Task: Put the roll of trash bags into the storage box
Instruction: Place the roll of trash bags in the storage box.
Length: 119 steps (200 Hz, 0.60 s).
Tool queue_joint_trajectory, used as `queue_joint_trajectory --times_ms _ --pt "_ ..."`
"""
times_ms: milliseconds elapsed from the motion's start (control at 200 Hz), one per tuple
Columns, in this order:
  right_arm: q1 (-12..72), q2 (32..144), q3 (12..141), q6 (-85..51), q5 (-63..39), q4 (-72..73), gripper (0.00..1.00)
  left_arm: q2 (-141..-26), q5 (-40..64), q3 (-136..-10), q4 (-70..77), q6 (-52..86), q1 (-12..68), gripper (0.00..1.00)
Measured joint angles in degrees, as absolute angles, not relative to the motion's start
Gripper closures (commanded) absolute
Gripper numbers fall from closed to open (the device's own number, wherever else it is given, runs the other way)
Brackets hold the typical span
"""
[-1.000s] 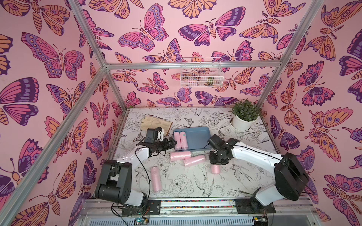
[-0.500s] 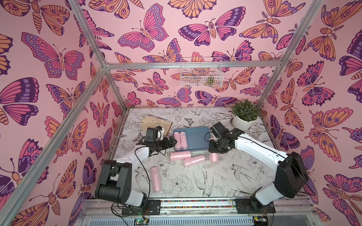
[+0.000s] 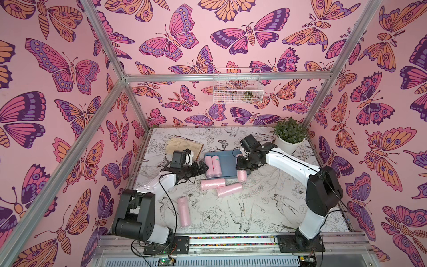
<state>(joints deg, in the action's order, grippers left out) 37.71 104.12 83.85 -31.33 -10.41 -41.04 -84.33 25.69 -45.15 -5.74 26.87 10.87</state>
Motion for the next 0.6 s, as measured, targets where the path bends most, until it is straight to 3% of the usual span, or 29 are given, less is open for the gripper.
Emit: queue_joint_trajectory --times_ms 596 --pt "36.73 120.03 98.10 -31.24 -18.46 -35.99 0.63 -82.28 25.69 -44.36 -5.89 27.70 10.87 0.00"
